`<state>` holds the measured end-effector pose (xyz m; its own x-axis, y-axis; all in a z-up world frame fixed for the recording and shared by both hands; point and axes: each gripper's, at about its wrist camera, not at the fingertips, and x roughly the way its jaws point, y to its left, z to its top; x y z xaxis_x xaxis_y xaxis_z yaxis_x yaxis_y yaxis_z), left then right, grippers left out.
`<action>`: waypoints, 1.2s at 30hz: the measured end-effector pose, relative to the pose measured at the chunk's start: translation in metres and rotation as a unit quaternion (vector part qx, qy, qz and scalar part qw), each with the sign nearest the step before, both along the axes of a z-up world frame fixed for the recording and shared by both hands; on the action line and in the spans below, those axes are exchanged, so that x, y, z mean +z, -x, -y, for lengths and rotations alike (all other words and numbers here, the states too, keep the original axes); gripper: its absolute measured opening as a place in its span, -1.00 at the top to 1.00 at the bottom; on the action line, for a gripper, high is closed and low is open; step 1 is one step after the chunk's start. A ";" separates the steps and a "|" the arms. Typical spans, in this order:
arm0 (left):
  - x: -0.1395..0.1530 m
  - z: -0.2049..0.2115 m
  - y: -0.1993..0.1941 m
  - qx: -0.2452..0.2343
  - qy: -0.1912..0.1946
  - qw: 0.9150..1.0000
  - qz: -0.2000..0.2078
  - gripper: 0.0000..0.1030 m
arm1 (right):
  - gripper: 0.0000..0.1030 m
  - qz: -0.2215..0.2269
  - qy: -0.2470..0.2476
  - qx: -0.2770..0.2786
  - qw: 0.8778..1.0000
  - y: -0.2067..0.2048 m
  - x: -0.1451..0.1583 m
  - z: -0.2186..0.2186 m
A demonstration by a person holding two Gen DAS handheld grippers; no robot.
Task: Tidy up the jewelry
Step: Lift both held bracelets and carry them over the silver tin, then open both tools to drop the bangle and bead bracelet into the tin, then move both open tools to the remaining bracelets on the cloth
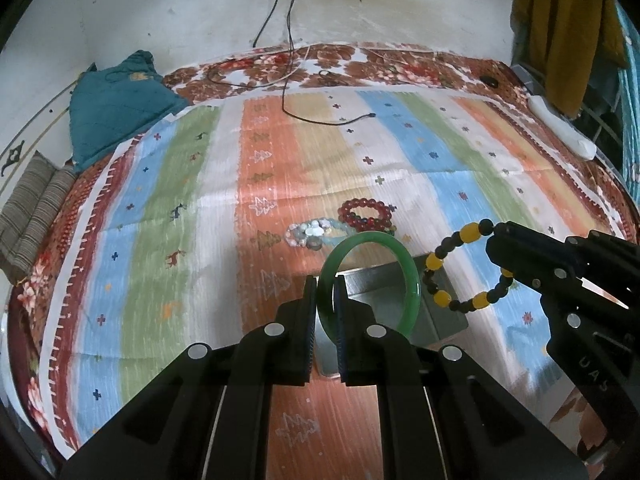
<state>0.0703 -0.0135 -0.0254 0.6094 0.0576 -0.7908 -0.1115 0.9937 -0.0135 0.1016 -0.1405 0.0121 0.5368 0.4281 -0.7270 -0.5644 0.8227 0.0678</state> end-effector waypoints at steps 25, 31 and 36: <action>-0.007 -0.032 -0.018 0.048 0.037 0.998 -0.029 0.10 | 0.06 -0.050 0.025 -0.062 0.996 -0.037 -0.018 0.010; -0.009 -0.035 -0.032 0.044 0.017 0.998 -0.038 -0.02 | -0.14 -0.051 0.037 -0.054 0.997 -0.043 -0.020 0.004; -0.015 -0.042 -0.044 0.047 0.007 0.998 -0.051 -0.05 | -0.23 -0.059 0.039 -0.060 0.996 -0.058 -0.022 0.003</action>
